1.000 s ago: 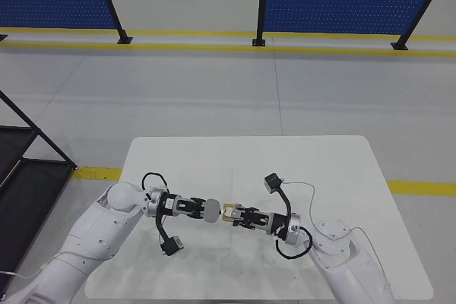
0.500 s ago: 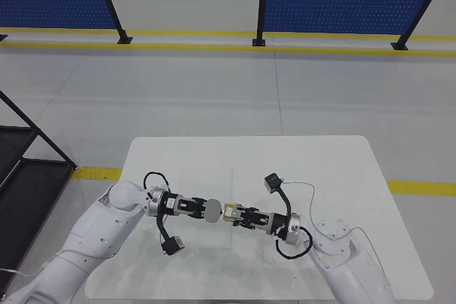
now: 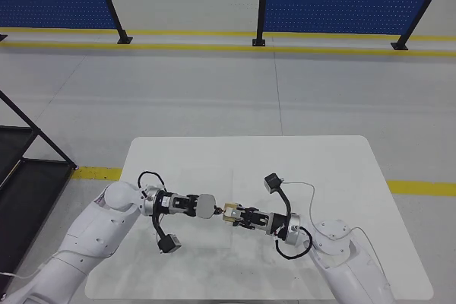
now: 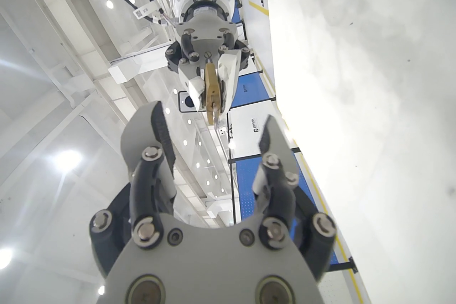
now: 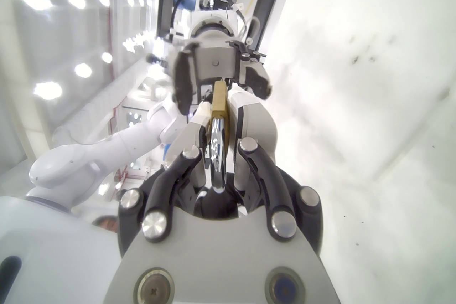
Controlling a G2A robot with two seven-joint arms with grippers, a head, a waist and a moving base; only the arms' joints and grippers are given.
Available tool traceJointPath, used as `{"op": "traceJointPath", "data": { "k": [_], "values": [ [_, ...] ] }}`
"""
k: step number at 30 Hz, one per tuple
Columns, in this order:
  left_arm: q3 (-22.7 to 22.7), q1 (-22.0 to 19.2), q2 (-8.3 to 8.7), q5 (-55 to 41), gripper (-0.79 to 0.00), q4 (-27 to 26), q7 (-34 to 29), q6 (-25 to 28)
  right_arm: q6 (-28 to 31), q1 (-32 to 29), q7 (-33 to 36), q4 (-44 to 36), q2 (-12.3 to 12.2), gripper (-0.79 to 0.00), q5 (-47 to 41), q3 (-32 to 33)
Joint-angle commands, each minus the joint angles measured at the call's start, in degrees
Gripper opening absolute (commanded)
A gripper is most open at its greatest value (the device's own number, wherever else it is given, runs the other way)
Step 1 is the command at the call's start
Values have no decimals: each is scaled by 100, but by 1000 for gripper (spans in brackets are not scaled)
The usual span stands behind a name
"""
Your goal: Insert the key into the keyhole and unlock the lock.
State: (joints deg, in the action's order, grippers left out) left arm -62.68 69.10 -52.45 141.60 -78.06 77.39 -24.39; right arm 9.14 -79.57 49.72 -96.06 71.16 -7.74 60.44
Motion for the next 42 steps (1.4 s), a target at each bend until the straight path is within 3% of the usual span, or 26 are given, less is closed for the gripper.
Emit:
{"op": "traceJointPath", "data": {
  "k": [1, 8, 11, 25, 27, 30, 32, 37, 42],
  "values": [
    [-90, 37, 39, 8, 0, -28, 7, 282, 0, 0, 0, 0, 0, -785, 0, 0],
    [-86, -9, 154, 312, 0, -192, 169, 2254, 0, 0, 0, 0, 0, -785, 0, 0],
    [5, -27, 127, -297, 0, -66, 400, 2861, 0, 0, 0, 0, 0, -785, 0, 0],
    [-3, -62, 114, -444, 0, 10, 388, 2820, 0, 0, 0, 0, 0, -785, 0, 0],
    [7, -65, 119, -471, 0, -38, 225, 3061, 0, 0, 0, 0, 0, -785, 0, 0],
    [-10, -221, 141, -704, 0, -4, 274, 3930, 0, 0, 0, 0, 0, -785, 0, 0],
    [32, -354, 154, -894, 0, 162, 287, 4828, 0, 0, 0, 0, 0, -785, 0, 0],
    [690, -593, 221, -1879, 0, 405, -757, 5887, 0, 0, 0, 0, 0, -785, 0, 0],
    [1436, -875, 392, -4117, 0, 479, -1971, 7103, 0, 0, 0, 0, 0, -785, 0, 0]
  ]
}}
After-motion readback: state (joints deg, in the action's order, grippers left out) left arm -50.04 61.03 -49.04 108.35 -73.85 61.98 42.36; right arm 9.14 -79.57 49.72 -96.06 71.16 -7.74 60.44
